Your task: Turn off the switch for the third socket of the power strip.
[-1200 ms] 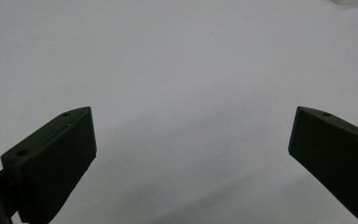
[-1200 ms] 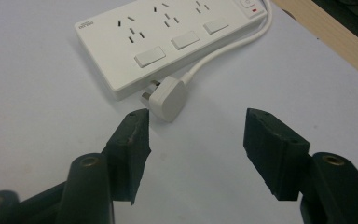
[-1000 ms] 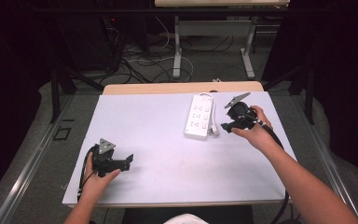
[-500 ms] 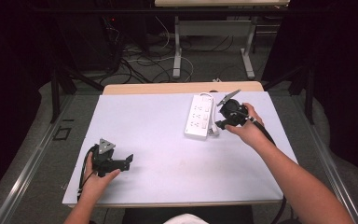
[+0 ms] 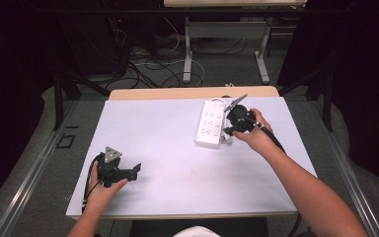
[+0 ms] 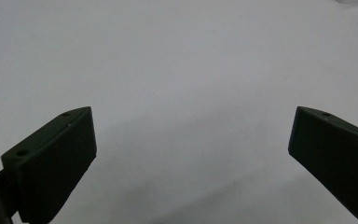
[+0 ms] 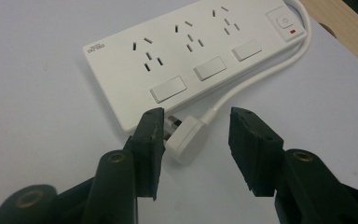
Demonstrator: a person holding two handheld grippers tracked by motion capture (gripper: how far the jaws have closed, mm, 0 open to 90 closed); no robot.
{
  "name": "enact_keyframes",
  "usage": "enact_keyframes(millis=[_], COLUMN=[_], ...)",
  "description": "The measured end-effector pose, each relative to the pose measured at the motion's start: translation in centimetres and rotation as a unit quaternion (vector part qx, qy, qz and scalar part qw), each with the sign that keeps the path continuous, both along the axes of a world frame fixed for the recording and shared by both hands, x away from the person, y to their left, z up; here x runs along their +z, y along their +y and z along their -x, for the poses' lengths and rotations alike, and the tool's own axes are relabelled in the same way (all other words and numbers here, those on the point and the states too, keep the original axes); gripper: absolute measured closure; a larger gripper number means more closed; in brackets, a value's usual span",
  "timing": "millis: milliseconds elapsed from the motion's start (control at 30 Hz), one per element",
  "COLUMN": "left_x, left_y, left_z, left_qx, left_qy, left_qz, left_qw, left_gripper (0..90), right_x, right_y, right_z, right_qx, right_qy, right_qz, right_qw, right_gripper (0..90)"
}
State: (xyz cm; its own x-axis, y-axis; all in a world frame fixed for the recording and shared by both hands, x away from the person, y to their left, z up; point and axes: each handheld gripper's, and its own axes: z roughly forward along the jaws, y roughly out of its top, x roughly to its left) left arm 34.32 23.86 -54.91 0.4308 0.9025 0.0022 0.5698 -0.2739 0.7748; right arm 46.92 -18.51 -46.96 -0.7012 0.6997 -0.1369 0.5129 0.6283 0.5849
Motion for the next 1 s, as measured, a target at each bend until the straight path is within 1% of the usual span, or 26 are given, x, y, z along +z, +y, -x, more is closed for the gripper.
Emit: enact_keyframes(millis=[67,100,133,167,200,233,267,300,333,367,400,433,500,533,567,600,633,700,733,767,833,867,900,933,967,1000], left_x=[0.0,0.0,0.0,0.0,0.0,0.0,0.0,0.0,0.0,0.0,0.0,0.0,0.0,0.0,0.0,0.0,0.0,0.0,0.0,0.0,0.0,0.0,0.0,0.0,0.0,0.0], left_y=[0.0,0.0,0.0,0.0,0.0,0.0,0.0,0.0,0.0,0.0,0.1,0.1,0.1,0.1,0.0,0.0,0.0,0.1,0.1,0.0,0.0,0.1,0.1,0.1,0.1,0.1], left_z=[0.0,0.0,0.0,0.0,0.0,0.0,0.0,0.0,0.0,0.0,0.0,0.0,0.0,0.0,0.0,0.0,0.0,0.0,0.0,0.0,0.0,0.0,0.0,0.0,0.0,0.0], left_qx=[0.000,0.000,0.000,0.002,0.002,0.001,0.001,0.001,0.001,0.000,-0.001,-0.001,-0.001,-0.001,0.000,0.000,0.000,-0.001,-0.001,0.000,0.000,0.000,0.000,0.000,0.000,0.000], left_qy=[0.001,0.000,0.000,0.001,0.001,0.001,0.001,0.001,0.001,0.000,-0.001,-0.001,-0.001,-0.001,0.000,0.001,0.000,-0.001,-0.001,0.000,0.001,0.001,0.001,0.001,0.001,0.001], left_qz=[0.000,0.000,0.000,0.004,0.004,0.004,0.004,0.004,0.004,0.002,-0.001,-0.003,-0.003,-0.002,0.000,0.002,0.002,-0.003,-0.003,0.002,0.002,0.002,0.002,0.002,0.002,0.002], left_qw=[1.0000,1.0000,1.0000,1.0000,1.0000,1.0000,1.0000,1.0000,1.0000,1.0000,1.0000,1.0000,1.0000,1.0000,1.0000,1.0000,1.0000,1.0000,1.0000,1.0000,1.0000,1.0000,1.0000,1.0000,1.0000,1.0000], left_gripper=[0.6,0.6,0.6,0.6,0.6,0.6,0.6,0.7,0.7,0.7,0.7,0.7,0.7,0.7,0.7,0.7,0.7,0.7,0.7,0.7,0.7,0.7,0.8,0.8,0.7,0.7], right_x=[0.1,0.0,0.0,-0.1,-0.1,-0.2,-0.2,-0.3,-0.3,-0.5,-0.5,-0.5,-0.6,-0.8,-0.8,-0.8,-0.9,-1.0,-1.2,-1.1,-1.3,-1.5,-1.5,-1.5,-1.3,-1.8], right_y=[0.2,0.3,0.3,0.2,0.3,0.3,0.4,0.5,0.5,0.6,0.7,0.8,0.9,1.0,1.1,1.2,1.5,1.6,1.7,1.7,2.0,2.2,2.3,2.3,2.5,2.6], right_z=[0.0,0.1,-0.1,-0.2,-0.2,-0.3,-0.3,-0.4,-0.4,-0.4,-0.5,-0.5,-0.6,-0.6,-0.6,-0.7,-0.8,-0.9,-1.0,-0.9,-1.0,-1.1,-1.2,-1.2,-1.2,-1.3], right_qx=[-0.006,-0.014,-0.003,0.000,-0.002,-0.002,-0.004,-0.003,-0.005,-0.003,-0.004,-0.005,0.000,0.002,-0.004,0.001,0.002,0.002,0.009,0.005,0.008,0.011,0.012,0.012,0.011,0.015], right_qy=[0.010,0.016,0.009,0.009,0.013,0.008,0.019,0.014,0.013,0.011,0.012,0.019,0.017,0.018,0.020,0.019,0.022,0.021,0.016,0.020,0.021,0.021,0.024,0.024,0.046,0.023], right_qz=[0.014,0.011,0.012,0.016,0.013,0.016,0.015,0.013,0.016,0.012,0.013,0.017,0.016,0.009,0.008,0.019,0.019,0.019,0.009,0.024,0.023,0.015,0.023,0.023,0.041,0.015], right_qw=[0.9998,0.9997,0.9999,0.9998,0.9998,0.9998,0.9997,0.9998,0.9998,0.9999,0.9998,0.9997,0.9997,0.9998,0.9997,0.9997,0.9996,0.9996,0.9998,0.9995,0.9995,0.9996,0.9994,0.9994,0.9981,0.9995], right_gripper=[56.8,57.2,57.7,58.1,58.8,59.5,60.0,60.8,61.7,62.1,62.3,62.8,63.2,63.6,64.3,65.0,65.9,66.4,67.1,67.6,68.6,68.8,68.9,68.9,69.4,69.5])
